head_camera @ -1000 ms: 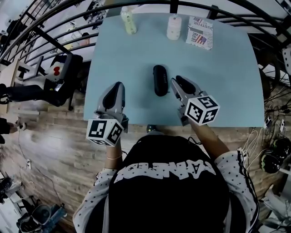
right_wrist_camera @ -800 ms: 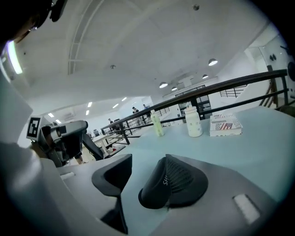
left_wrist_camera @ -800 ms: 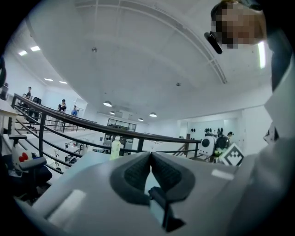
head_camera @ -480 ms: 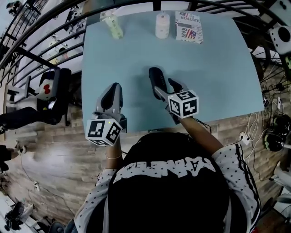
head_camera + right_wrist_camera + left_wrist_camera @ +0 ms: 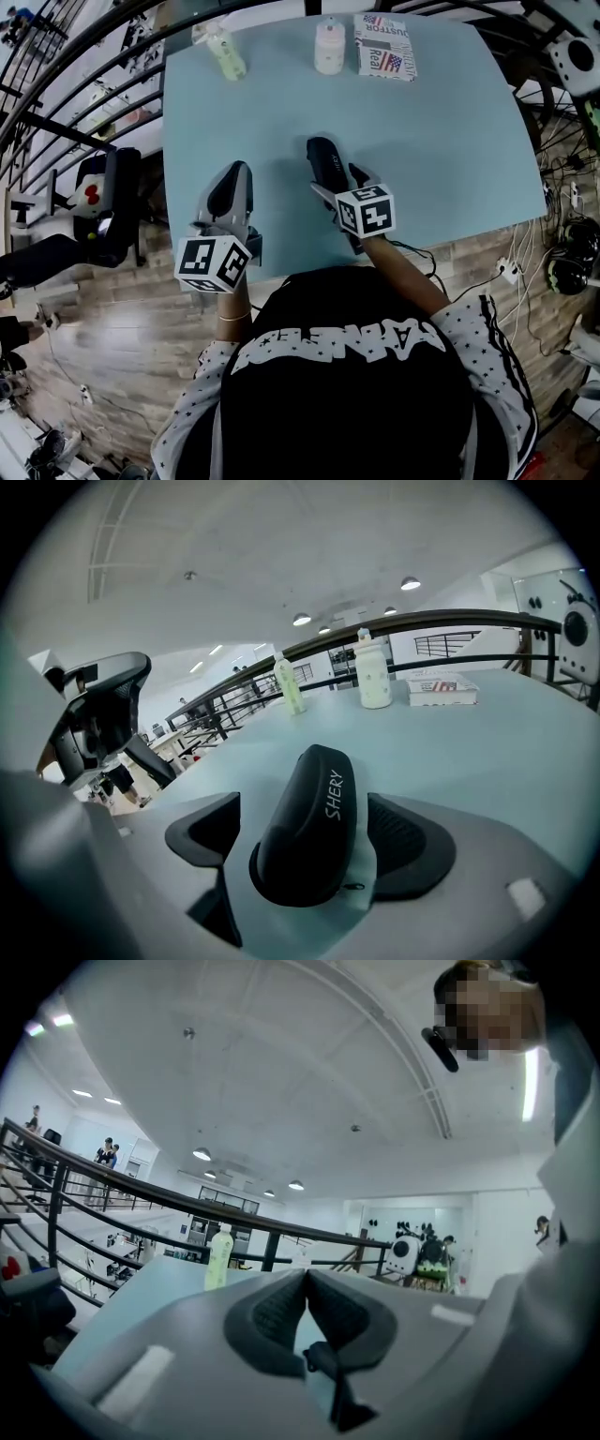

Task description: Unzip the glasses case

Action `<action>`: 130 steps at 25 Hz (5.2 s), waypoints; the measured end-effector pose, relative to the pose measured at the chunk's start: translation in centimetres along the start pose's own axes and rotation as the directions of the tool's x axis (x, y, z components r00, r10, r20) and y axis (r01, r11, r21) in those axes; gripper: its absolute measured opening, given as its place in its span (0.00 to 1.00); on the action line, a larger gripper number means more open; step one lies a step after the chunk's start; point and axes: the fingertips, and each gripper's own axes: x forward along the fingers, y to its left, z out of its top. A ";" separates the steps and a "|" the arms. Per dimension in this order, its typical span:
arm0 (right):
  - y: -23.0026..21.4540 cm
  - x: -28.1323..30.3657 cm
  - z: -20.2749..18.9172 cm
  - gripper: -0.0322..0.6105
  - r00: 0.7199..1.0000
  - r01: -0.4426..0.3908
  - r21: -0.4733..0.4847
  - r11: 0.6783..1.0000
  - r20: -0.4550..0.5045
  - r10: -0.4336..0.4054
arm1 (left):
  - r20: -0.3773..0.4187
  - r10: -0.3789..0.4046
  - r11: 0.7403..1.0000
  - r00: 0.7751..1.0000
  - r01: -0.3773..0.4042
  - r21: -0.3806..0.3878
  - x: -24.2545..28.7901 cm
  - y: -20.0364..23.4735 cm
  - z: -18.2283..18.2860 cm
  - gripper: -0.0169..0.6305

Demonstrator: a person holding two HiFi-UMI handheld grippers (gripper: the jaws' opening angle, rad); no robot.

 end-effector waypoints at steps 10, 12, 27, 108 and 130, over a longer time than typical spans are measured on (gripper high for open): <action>-0.3 1.8 -1.9 0.73 0.997 0.038 -0.015 0.999 -0.073 -0.039 | -0.011 -0.003 1.000 1.000 0.002 -0.017 0.5 1.2 -0.3 0.03; 0.0 2.1 -1.6 0.73 0.997 0.034 -0.014 0.999 -0.071 -0.035 | -0.013 -0.001 1.000 1.000 0.001 -0.020 0.6 1.5 -0.3 0.03; -0.5 2.3 -1.8 0.64 0.997 0.047 0.003 0.999 -0.062 -0.047 | -0.012 0.047 0.998 0.999 -0.047 -0.040 -1.9 2.9 -0.7 0.03; 18.4 -14.4 10.4 0.60 0.724 -0.089 -0.913 0.397 0.215 0.655 | 0.099 -0.395 0.828 0.913 0.400 -0.393 -1.7 -8.7 2.6 0.03; 12.0 -20.2 11.3 0.41 0.451 -0.604 -0.677 0.421 0.146 0.880 | 0.046 -0.526 0.802 0.849 0.514 -0.304 -3.4 -11.5 5.3 0.03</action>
